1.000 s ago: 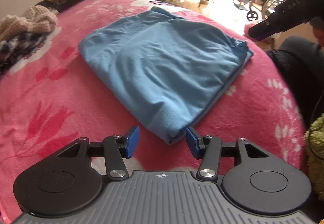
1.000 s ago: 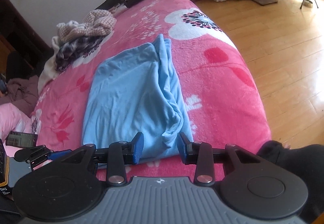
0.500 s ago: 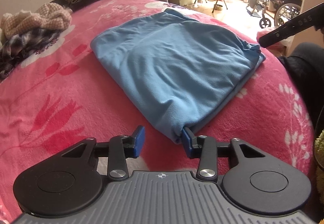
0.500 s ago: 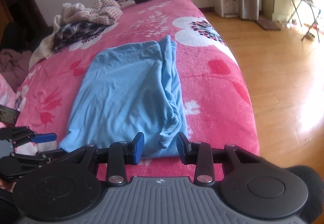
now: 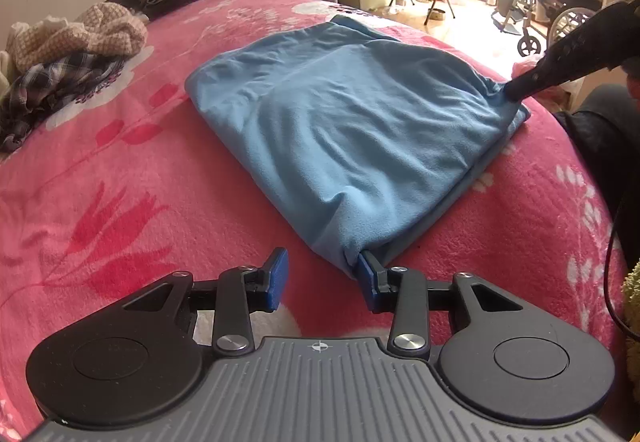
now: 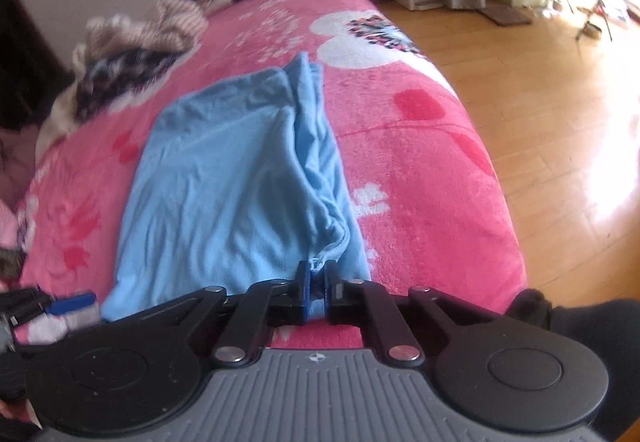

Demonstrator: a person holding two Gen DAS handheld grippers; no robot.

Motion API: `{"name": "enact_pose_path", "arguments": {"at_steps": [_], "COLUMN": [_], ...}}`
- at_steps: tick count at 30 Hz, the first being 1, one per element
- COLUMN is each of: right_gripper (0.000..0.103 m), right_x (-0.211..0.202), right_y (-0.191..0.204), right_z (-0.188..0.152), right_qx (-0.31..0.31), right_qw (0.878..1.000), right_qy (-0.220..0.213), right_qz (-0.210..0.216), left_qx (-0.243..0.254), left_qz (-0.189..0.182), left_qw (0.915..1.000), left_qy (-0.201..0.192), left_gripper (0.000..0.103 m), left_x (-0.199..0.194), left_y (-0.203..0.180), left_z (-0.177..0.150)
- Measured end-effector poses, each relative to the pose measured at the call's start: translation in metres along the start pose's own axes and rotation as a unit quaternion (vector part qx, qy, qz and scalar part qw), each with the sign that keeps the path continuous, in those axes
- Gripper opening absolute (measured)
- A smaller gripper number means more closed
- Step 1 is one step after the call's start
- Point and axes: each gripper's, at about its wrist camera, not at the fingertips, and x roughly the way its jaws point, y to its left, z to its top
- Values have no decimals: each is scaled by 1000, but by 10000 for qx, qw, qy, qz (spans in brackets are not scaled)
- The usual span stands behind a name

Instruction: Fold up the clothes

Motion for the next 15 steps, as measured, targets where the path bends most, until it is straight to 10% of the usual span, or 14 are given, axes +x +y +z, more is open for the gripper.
{"name": "enact_pose_path", "arguments": {"at_steps": [7, 15], "right_gripper": [4, 4], "right_x": [2, -6], "right_y": [-44, -45], "right_z": [-16, -19], "right_qx": [1619, 1686], "right_qw": [9861, 9843], "right_qy": [117, -90], "right_qz": [358, 517], "left_qx": [-19, -145], "left_qz": [44, 251], "left_qw": [9999, 9991], "left_qy": [94, 322], "left_gripper": [37, 33], "left_x": [1, 2], "left_y": [2, 7], "left_z": [-2, -5]}}
